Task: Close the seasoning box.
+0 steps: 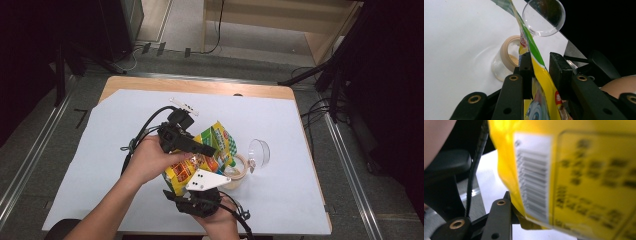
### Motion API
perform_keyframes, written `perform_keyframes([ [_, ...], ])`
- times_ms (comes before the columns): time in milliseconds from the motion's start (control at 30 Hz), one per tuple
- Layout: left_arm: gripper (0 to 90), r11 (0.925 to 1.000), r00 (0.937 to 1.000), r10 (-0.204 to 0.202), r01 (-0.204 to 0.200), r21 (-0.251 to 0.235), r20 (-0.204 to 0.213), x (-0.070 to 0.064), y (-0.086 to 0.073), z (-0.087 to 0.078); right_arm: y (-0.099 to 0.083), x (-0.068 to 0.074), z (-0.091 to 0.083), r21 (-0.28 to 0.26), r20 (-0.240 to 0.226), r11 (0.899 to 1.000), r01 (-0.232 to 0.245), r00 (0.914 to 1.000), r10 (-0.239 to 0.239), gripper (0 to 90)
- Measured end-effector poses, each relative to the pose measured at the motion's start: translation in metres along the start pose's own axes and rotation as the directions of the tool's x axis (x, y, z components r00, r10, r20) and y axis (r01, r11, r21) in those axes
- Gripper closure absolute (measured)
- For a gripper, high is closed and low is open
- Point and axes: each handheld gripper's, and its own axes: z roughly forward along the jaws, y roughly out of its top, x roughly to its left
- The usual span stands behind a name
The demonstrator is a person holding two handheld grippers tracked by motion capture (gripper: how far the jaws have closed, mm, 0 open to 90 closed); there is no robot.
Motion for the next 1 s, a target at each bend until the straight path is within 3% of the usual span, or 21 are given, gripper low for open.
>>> perform_keyframes([
  [100, 74.4, 1.0, 1.0, -0.005, 0.005, 0.003, -0.003, 0.0009, 0.0001, 0.0003, -0.0033, 0.0075, 0.0018, 0.032, 0.019, 0.997, 0.077, 0.9968, -0.077, 59.1],
  [233, 74.6, 0.9999, 0.9999, -0.015, 0.015, 0.0, 0.007, 0.0039, -0.0014, 0.0008, -0.0056, 0.01, 0.0019, 0.037, 0.038, 0.994, 0.108, 0.9933, -0.109, 62.5],
  [633, 68.3, 0.9993, 0.9991, -0.016, 0.017, -0.034, 0.04, 0.0005, -0.0004, -0.0027, -0.0042, 0.0077, 0.0001, 0.015, 0.041, 0.998, 0.066, 0.9969, -0.067, 64.8],
  [833, 69.5, 0.9987, 0.9992, -0.01, 0.012, -0.049, 0.039, -0.0039, 0.001, -0.0044, -0.0029, 0.0062, -0.0042, 0.012, 0.056, 0.999, 0.052, 0.997, -0.052, 64.9],
  [1000, 73.9, 0.9991, 0.9993, -0.019, 0.02, -0.036, 0.033, 0.0011, 0.0014, -0.0016, -0.0037, 0.0056, -0.0054, 0.02, 0.052, 0.999, 0.05, 0.9974, -0.051, 64.4],
])
